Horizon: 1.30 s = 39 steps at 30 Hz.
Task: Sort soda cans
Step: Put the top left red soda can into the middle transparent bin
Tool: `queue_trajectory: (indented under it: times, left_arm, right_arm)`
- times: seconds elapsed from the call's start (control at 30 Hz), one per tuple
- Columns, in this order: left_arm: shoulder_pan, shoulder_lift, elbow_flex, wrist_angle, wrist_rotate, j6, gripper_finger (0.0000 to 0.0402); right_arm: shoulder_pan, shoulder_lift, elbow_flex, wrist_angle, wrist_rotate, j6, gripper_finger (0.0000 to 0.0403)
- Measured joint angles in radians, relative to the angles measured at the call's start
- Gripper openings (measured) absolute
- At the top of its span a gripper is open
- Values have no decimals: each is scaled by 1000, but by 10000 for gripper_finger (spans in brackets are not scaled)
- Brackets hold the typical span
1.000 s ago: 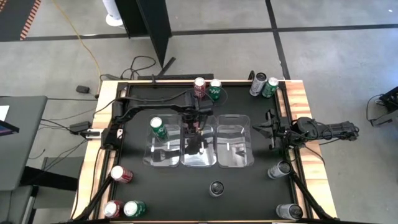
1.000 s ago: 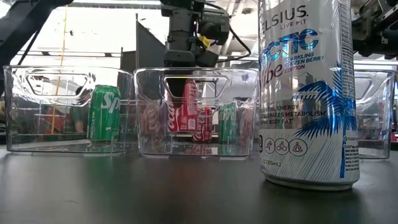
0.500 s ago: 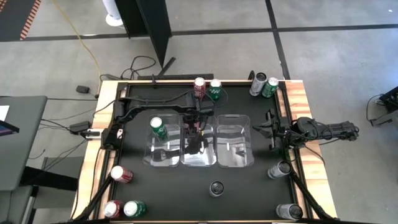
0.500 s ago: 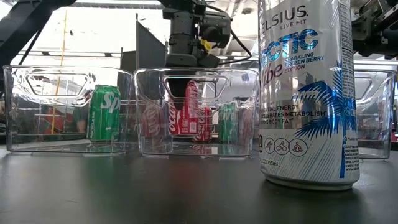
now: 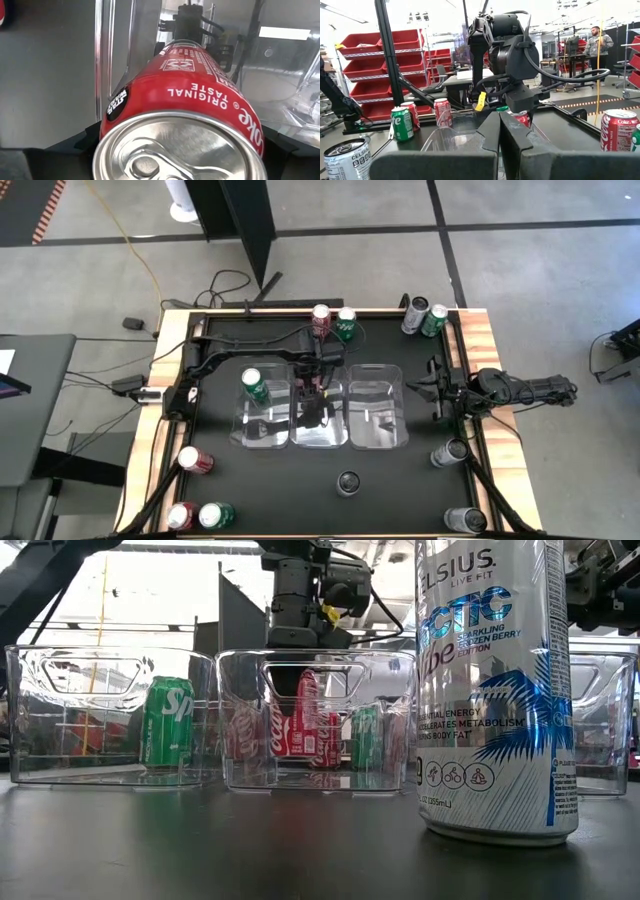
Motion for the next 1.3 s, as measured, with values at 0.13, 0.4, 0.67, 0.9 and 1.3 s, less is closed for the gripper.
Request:
queue_trajectory:
  times: [0.13,0.4,0.67,0.9,1.3]
  left_arm:
    - [0,0,0,0,-1,-4,320]
    - [0,0,0,0,-1,-20,323]
    - [0,0,0,0,-1,-45,324]
    - [0,0,0,11,47,-124,325]
    - [0,0,0,26,20,-171,312]
  right_arm:
    - [0,0,0,0,0,1,29]
    - [0,0,0,0,0,1,29]
    - [0,0,0,0,0,0,29]
    - [0,0,0,0,0,0,29]
    - [0,0,0,0,0,6,29]
